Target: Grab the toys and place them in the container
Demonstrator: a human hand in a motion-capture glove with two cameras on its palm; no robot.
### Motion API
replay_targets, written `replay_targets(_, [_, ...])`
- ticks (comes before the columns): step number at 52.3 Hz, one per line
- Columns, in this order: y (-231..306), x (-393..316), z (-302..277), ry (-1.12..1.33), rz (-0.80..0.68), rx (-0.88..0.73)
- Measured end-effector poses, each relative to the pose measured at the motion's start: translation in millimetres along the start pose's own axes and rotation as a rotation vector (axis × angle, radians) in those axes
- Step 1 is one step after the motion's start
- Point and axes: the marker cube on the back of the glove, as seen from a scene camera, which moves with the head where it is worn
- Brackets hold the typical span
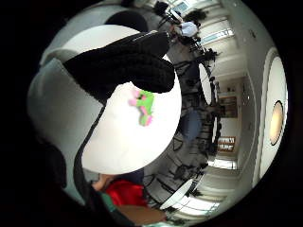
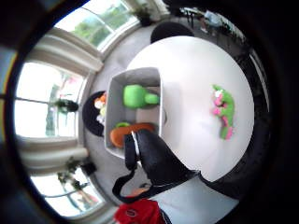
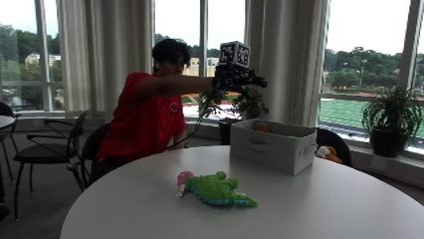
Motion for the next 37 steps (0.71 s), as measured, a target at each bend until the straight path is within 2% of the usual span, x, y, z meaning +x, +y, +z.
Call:
replay_targets(16, [-4,158,113,-0.061,0.197,-0.069])
replay_targets(24, [-9,183,167,-0.115,0.235,-0.15])
replay_targets(32, [-21,169,213,-0.211,0.265,-0.22])
replay_targets(37, [-26,159,233,-0.19,0.255,-0.235])
